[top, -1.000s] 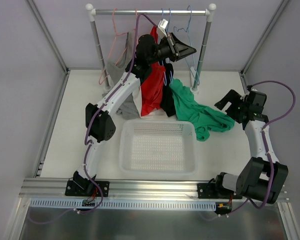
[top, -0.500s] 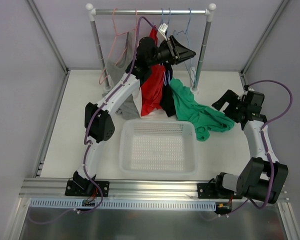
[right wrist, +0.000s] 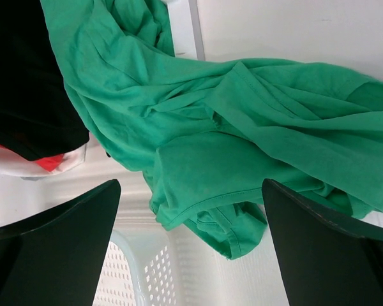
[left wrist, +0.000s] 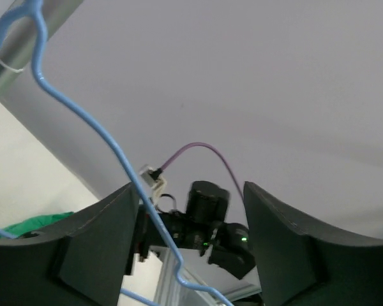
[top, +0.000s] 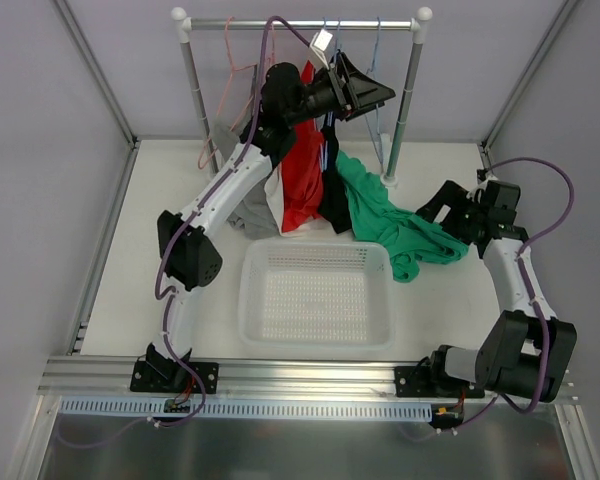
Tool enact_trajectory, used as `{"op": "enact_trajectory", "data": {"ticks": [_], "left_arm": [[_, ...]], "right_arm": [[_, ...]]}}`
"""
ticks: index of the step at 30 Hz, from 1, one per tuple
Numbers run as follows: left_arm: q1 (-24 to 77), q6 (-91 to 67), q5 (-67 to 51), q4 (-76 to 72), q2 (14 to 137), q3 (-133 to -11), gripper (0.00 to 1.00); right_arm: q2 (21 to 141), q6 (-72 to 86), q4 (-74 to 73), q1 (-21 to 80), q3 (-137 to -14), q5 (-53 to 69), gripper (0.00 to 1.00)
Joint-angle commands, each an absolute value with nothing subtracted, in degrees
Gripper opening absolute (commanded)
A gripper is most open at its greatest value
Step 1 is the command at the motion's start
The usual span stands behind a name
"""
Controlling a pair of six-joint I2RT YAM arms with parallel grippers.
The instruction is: Remove the tank top from the hanger
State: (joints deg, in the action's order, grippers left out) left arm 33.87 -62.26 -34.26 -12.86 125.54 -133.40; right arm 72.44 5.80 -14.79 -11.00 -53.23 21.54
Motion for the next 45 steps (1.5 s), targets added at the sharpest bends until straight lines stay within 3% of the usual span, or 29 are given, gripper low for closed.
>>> {"op": "enact_trajectory", "data": {"ticks": [1, 2, 3, 14, 20, 28, 32, 36, 38, 39, 42, 43, 44, 45], "left_arm": [[34.8, -56.8, -33.8, -12.2, 115.0, -131.7, 0.7], [34.9, -55.1, -32.0, -11.7, 113.8, -130.3, 0.91], [34.8, -54.6, -31.4, -11.3, 112.8, -128.1, 0.99], [35.0, -51.7, -31.5, -8.3, 108.7, -125.2, 0.99], [36.5, -44.0, -29.4, -2.9, 100.6, -120.3, 0.99], [37.5, -35.4, -24.0, 1.6, 80.3, -96.3, 0.99], [38.8, -31.7, -19.5, 3.1, 69.9, -84.0, 0.99], [38.8, -30.1, -16.4, 4.7, 58.7, -71.2, 0.99], [38.8, -29.1, -15.0, 6.0, 55.3, -67.9, 0.99], [38.8, -28.9, -13.5, 7.1, 52.3, -65.0, 0.98], [38.8, -27.2, -10.9, 10.4, 47.7, -61.8, 0.99], [38.8, -26.3, -9.9, 11.2, 46.9, -61.4, 0.99], [38.8, -26.0, -9.5, 12.0, 46.1, -61.0, 0.99], [38.8, -25.8, -9.1, 13.1, 44.1, -59.9, 0.99]], "right_arm": [[73.5, 3.2, -14.6, -9.1, -55.7, 21.7, 1.0], [73.9, 2.9, -14.9, -8.4, -56.0, 21.2, 1.0], [74.1, 2.1, -15.2, -8.1, -56.5, 20.6, 0.99], [77.2, -4.6, -16.3, 1.5, -59.9, 19.2, 0.99], [84.2, -7.7, -16.5, 7.4, -65.2, 12.0, 1.0], [97.3, -12.0, -22.1, 13.5, -74.9, 6.0, 0.99], [100.9, -12.2, -21.8, 14.9, -73.6, 4.9, 0.99], [103.1, -11.6, -19.6, 14.9, -71.3, 1.0, 0.82], [102.7, -11.2, -19.3, 14.9, -70.4, 0.5, 0.66], [101.3, -10.9, -18.3, 14.9, -69.7, -0.8, 0.52], [98.8, -10.2, -17.7, 14.8, -68.8, -2.2, 0.41], [97.7, -10.0, -17.7, 14.7, -68.8, -1.8, 0.32], [97.5, -9.8, -17.5, 14.5, -68.9, -1.1, 0.1], [97.1, -9.5, -16.9, 14.4, -68.6, -0.8, 0.01]]}}
